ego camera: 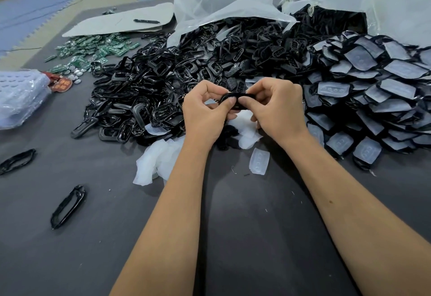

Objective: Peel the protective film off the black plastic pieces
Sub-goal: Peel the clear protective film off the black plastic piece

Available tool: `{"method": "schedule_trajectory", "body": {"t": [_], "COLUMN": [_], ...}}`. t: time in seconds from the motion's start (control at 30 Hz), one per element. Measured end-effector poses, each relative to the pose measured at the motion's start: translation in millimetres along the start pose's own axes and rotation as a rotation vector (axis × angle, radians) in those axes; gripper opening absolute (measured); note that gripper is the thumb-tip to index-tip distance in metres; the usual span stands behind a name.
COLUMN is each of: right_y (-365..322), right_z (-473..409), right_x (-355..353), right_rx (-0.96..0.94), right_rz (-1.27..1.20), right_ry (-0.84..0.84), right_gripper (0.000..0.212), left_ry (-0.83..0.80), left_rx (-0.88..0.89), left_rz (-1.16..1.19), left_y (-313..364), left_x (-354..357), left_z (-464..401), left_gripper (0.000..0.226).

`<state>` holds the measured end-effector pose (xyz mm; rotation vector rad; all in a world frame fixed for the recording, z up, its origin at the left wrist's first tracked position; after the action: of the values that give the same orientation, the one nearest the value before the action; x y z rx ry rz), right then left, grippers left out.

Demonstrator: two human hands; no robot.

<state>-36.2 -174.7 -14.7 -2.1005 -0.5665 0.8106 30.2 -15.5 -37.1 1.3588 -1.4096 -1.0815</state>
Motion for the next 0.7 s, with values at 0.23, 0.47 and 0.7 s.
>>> {"method": "schedule_trajectory", "body": {"t": [0.23, 0.47, 0.7], "right_y": [1.1, -0.1, 15.4], "right_z": [-3.1, -8.2, -2.5], "right_x": [0.5, -5.4, 3.4], "right_rx": [-0.05, 0.08, 0.298], "right_rz": [0.421, -0.041, -0.468], "right_ry": [-0.419, -0.324, -0.144], "right_gripper": [0.039, 0.021, 0.011], "left_ry": [0.243, 0.271, 0.245], "left_rx": [-0.02, -0.013, -0.021], "left_rz": [0.04, 0.052, 0.035], "left_y": [-7.5, -6.9, -6.8], "left_x": [-15.5, -15.4, -12.7], "left_z": [-5.2, -6.1, -5.8], "left_gripper": [0.017, 0.017, 0.019]}}
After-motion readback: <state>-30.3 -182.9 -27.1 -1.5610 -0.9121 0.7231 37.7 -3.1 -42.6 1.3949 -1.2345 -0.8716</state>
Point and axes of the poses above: each hand's wrist, its own z-axis away from the middle knuckle, its own x-axis out of the palm, y = z × x, the point moved 6 cm from there along -z, towards the middle knuckle, and after that the axes turned 10 degrees about y, right-handed, at the moved point
